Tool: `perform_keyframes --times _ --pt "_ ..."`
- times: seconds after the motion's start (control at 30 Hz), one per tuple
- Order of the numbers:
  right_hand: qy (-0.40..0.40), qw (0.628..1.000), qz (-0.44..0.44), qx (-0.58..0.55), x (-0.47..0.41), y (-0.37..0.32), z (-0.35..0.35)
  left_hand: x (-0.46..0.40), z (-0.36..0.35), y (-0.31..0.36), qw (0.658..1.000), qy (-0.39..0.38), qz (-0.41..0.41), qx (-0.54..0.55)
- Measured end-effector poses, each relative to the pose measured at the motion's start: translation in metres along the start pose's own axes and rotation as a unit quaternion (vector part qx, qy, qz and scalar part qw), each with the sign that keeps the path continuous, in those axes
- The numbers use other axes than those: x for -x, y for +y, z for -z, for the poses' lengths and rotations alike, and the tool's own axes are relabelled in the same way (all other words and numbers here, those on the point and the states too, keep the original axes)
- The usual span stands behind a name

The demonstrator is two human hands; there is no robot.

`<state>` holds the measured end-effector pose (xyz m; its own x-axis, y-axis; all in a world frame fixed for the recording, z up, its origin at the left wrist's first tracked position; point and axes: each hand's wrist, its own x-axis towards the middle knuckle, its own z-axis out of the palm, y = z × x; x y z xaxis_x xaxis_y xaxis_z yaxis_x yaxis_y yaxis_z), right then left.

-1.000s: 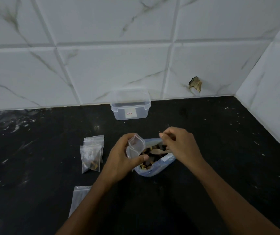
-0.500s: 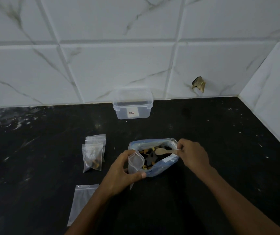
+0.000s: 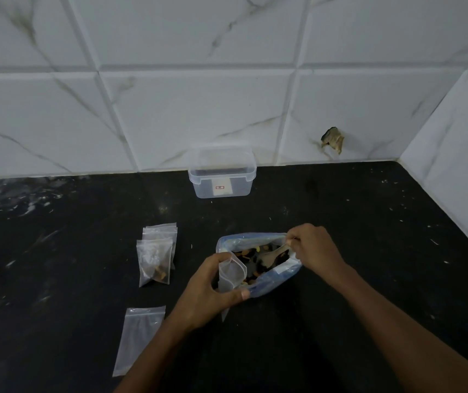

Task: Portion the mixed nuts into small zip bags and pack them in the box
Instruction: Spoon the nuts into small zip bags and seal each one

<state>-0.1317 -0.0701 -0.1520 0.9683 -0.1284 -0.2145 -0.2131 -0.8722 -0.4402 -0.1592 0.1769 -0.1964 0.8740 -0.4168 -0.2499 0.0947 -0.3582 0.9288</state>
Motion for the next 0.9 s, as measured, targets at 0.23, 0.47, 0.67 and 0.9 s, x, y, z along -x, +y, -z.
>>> perform_keyframes --times 0.23,0.47,0.67,0.9 --pt "-0.075 0.969 -0.117 -0.206 0.004 -0.005 -0.025 0.003 -0.009 0.000 1.000 0.000 0.000 0.003" --pt "-0.077 0.948 -0.158 -0.265 0.004 0.002 -0.024 0.005 -0.007 0.005 0.999 0.037 -0.007 -0.007" --pt "-0.062 0.932 -0.178 -0.310 0.005 0.015 -0.001 0.003 0.005 0.022 0.992 0.112 -0.046 -0.039" --pt "-0.040 0.904 -0.164 -0.393 0.013 0.004 0.053 -0.017 0.002 0.038 0.986 0.119 -0.086 -0.074"
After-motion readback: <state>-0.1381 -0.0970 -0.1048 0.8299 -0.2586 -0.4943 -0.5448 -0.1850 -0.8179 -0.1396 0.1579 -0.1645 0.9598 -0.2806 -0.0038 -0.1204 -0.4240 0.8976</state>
